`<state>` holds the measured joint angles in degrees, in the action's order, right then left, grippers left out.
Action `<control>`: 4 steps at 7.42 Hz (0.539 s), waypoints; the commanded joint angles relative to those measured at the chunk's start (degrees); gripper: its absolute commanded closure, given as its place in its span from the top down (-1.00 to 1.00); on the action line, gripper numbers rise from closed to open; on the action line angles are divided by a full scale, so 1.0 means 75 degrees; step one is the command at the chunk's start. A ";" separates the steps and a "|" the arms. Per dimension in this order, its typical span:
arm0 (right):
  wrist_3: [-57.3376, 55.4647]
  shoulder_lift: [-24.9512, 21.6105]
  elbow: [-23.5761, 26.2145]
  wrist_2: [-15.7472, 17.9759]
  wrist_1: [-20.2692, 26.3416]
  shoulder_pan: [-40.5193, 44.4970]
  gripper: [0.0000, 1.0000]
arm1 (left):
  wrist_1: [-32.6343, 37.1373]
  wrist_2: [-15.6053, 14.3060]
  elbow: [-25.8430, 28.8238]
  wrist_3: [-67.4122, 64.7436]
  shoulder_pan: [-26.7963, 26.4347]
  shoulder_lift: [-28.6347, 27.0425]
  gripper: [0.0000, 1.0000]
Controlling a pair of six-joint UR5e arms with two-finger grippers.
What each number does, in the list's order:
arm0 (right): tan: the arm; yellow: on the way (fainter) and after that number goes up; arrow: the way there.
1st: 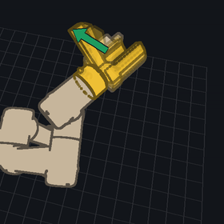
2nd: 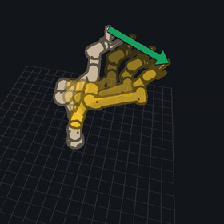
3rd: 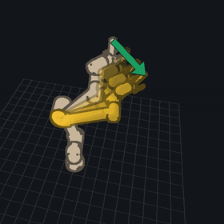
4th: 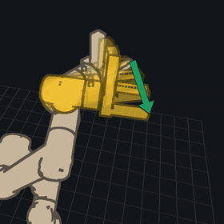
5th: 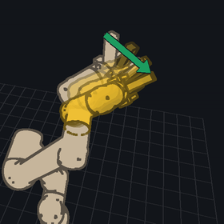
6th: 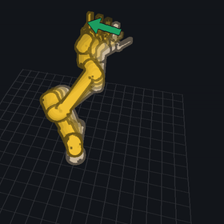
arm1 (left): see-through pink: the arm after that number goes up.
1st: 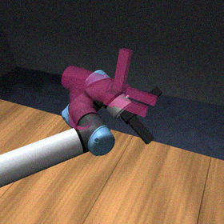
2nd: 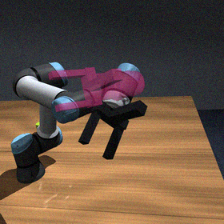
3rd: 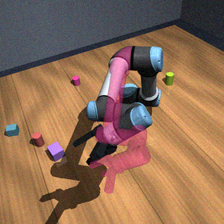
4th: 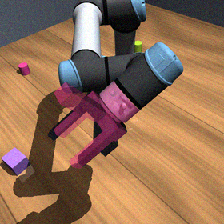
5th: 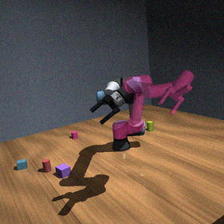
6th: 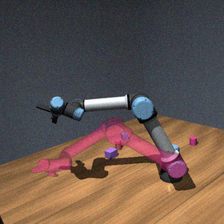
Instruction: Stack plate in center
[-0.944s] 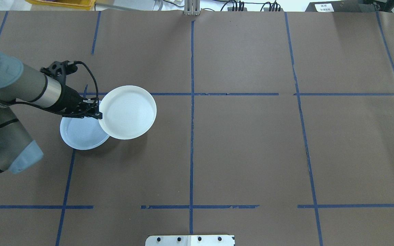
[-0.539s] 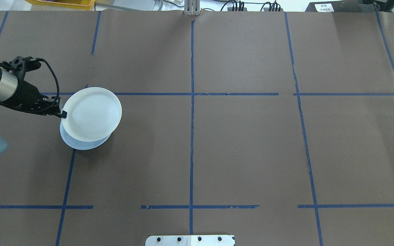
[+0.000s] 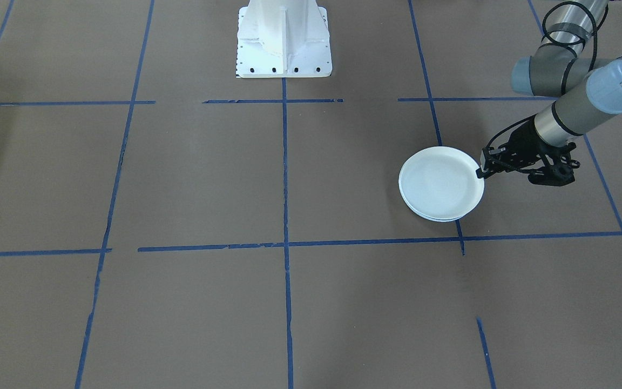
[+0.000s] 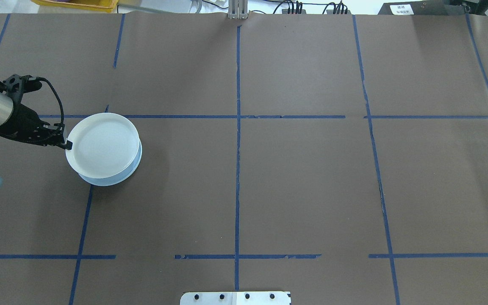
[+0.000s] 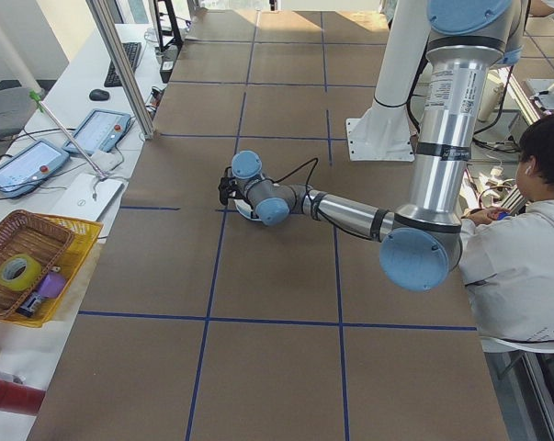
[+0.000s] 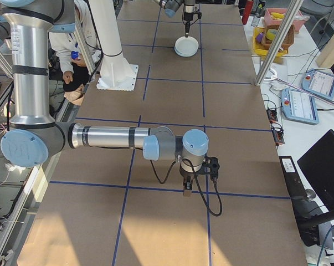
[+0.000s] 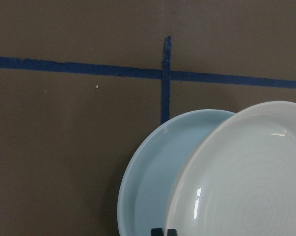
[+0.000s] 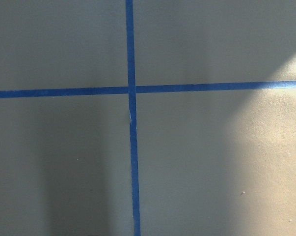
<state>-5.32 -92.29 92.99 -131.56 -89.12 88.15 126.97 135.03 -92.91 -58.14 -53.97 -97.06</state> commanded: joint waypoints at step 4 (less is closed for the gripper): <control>-0.0005 0.0000 0.0000 -0.0002 0.0000 0.0000 1.00 | -0.0111 0.0817 0.0094 0.0772 -0.1203 0.0215 1.00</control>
<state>-5.33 -92.28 92.99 -131.57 -89.12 88.15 126.87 139.95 -92.70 -56.63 -59.34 -95.93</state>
